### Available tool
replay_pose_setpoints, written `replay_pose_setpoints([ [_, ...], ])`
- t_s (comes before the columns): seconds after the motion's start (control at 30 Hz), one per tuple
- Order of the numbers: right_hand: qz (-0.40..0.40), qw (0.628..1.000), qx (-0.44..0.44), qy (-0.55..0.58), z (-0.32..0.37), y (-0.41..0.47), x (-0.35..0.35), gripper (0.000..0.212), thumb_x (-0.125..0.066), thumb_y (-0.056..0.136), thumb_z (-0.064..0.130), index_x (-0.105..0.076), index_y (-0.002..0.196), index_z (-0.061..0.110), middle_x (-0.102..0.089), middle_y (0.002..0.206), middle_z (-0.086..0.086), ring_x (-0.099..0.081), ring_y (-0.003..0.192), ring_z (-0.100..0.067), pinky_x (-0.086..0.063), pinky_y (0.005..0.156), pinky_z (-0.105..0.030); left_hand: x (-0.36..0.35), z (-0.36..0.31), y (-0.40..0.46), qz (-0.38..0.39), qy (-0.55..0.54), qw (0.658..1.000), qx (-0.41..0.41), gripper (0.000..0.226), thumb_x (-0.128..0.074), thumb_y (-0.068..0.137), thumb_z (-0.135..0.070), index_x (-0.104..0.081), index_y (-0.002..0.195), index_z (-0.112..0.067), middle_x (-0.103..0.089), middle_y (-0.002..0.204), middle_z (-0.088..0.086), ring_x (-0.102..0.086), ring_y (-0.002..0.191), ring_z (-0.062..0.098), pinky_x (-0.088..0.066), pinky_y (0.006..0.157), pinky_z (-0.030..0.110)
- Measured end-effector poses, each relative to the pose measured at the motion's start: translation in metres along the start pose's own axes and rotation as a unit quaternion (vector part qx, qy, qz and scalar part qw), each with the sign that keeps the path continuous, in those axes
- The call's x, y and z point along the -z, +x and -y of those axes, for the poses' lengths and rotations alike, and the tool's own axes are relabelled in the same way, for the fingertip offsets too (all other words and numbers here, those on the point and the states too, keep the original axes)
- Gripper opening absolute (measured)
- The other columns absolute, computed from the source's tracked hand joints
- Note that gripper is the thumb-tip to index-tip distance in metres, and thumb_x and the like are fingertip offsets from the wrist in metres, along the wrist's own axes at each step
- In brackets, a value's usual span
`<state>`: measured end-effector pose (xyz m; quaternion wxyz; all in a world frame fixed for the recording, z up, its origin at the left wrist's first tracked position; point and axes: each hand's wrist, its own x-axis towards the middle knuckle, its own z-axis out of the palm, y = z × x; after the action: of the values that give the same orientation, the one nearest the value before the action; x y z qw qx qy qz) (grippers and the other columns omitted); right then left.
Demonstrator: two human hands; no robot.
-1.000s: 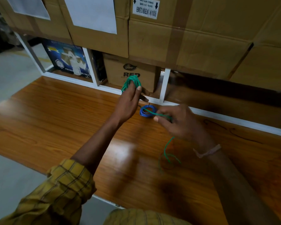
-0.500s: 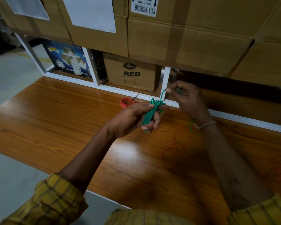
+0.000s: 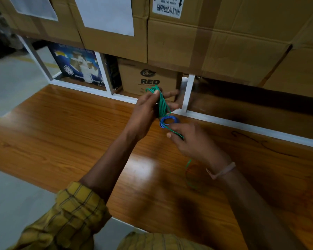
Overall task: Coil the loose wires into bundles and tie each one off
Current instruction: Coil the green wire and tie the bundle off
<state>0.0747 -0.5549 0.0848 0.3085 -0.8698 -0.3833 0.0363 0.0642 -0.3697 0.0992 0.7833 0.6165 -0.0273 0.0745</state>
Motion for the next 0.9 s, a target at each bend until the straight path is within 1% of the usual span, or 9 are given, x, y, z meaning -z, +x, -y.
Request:
replay_pose_setpoints([
  [0.07,-0.009,0.999,0.013,-0.038,0.004,0.004,0.011,0.019,-0.063,0.094,0.033,-0.069,0.085,0.018,-0.060,0.067,0.000,-0.057,0.063,-0.016,-0.044,0.058,-0.035,0.009,0.009,0.000,-0.022,0.170,0.985,-0.016,0.040,-0.035,0.117,-0.026,-0.046,0.132,0.010,-0.069,0.130,0.026,-0.076,0.092,0.022,-0.064,0.084,0.038],
  [0.13,-0.016,0.999,0.017,-0.022,0.005,0.008,0.024,0.018,-0.068,0.093,0.032,-0.070,0.081,0.019,-0.063,0.068,0.000,-0.059,0.065,-0.015,-0.046,0.061,-0.035,0.019,0.016,-0.001,-0.019,0.288,0.957,-0.025,0.037,-0.038,0.115,-0.032,-0.051,0.124,0.002,-0.071,0.118,0.024,-0.076,0.093,0.022,-0.064,0.086,0.047],
  [0.23,-0.019,1.000,0.019,-0.013,0.006,0.015,0.044,0.011,-0.070,0.094,0.030,-0.072,0.085,0.024,-0.068,0.077,0.003,-0.062,0.073,-0.012,-0.047,0.065,-0.033,0.033,0.020,-0.005,0.026,0.364,0.931,0.014,0.031,-0.041,0.112,-0.044,-0.063,0.118,-0.023,-0.073,0.109,0.002,-0.073,0.095,0.019,-0.060,0.092,0.054],
  [0.3,-0.040,0.999,0.034,-0.015,0.002,0.023,0.055,0.009,-0.071,0.094,0.025,-0.071,0.085,0.023,-0.068,0.079,0.002,-0.062,0.075,-0.015,-0.048,0.066,-0.034,0.039,0.018,-0.010,0.066,0.399,0.913,0.051,0.036,-0.041,0.111,-0.046,-0.063,0.123,-0.020,-0.073,0.106,0.003,-0.069,0.087,0.016,-0.058,0.092,0.055],
  [0.43,-0.084,0.993,0.074,-0.032,-0.015,0.043,0.067,0.007,-0.078,0.088,0.025,-0.077,0.088,0.018,-0.070,0.085,-0.002,-0.065,0.080,-0.018,-0.053,0.072,-0.039,0.039,0.012,-0.024,0.147,0.256,0.947,0.127,0.039,-0.036,0.116,-0.024,-0.048,0.145,-0.001,-0.078,0.109,0.019,-0.061,0.074,0.033,-0.055,0.074,0.035],
  [0.57,-0.125,0.990,0.068,-0.005,-0.037,0.062,0.056,0.012,-0.077,0.089,0.026,-0.079,0.092,0.015,-0.068,0.086,-0.004,-0.064,0.082,-0.020,-0.053,0.074,-0.041,0.038,0.010,-0.034,0.202,0.091,0.964,0.146,0.045,-0.026,0.115,-0.016,-0.042,0.148,0.011,-0.071,0.109,0.035,-0.049,0.062,0.028,-0.052,0.070,0.034],
  [0.67,-0.163,0.986,0.044,0.014,-0.056,0.071,0.040,0.018,-0.070,0.094,0.025,-0.080,0.099,0.011,-0.071,0.091,-0.007,-0.066,0.086,-0.020,-0.054,0.078,-0.041,0.039,0.009,-0.037,0.209,0.008,0.967,0.146,0.051,-0.018,0.113,-0.013,-0.039,0.148,0.018,-0.068,0.103,0.032,-0.047,0.055,0.018,-0.053,0.066,0.033],
  [0.73,-0.180,0.983,0.023,0.017,-0.067,0.073,0.028,0.023,-0.065,0.096,0.028,-0.079,0.102,0.010,-0.072,0.093,-0.009,-0.066,0.087,-0.020,-0.054,0.078,-0.042,0.040,0.008,-0.038,0.216,-0.042,0.965,0.144,0.054,-0.020,0.110,-0.015,-0.036,0.149,0.019,-0.069,0.101,0.028,-0.048,0.053,0.015,-0.053,0.066,0.033],
  [0.9,-0.167,0.983,-0.041,0.056,-0.077,0.066,-0.007,0.025,-0.058,0.101,0.027,-0.077,0.105,0.013,-0.072,0.098,-0.001,-0.066,0.092,-0.016,-0.054,0.082,-0.037,0.039,0.003,-0.034,0.216,-0.123,0.962,0.115,0.057,-0.021,0.110,-0.019,-0.032,0.154,0.016,-0.068,0.102,0.022,-0.051,0.056,0.012,-0.052,0.070,0.035],
])
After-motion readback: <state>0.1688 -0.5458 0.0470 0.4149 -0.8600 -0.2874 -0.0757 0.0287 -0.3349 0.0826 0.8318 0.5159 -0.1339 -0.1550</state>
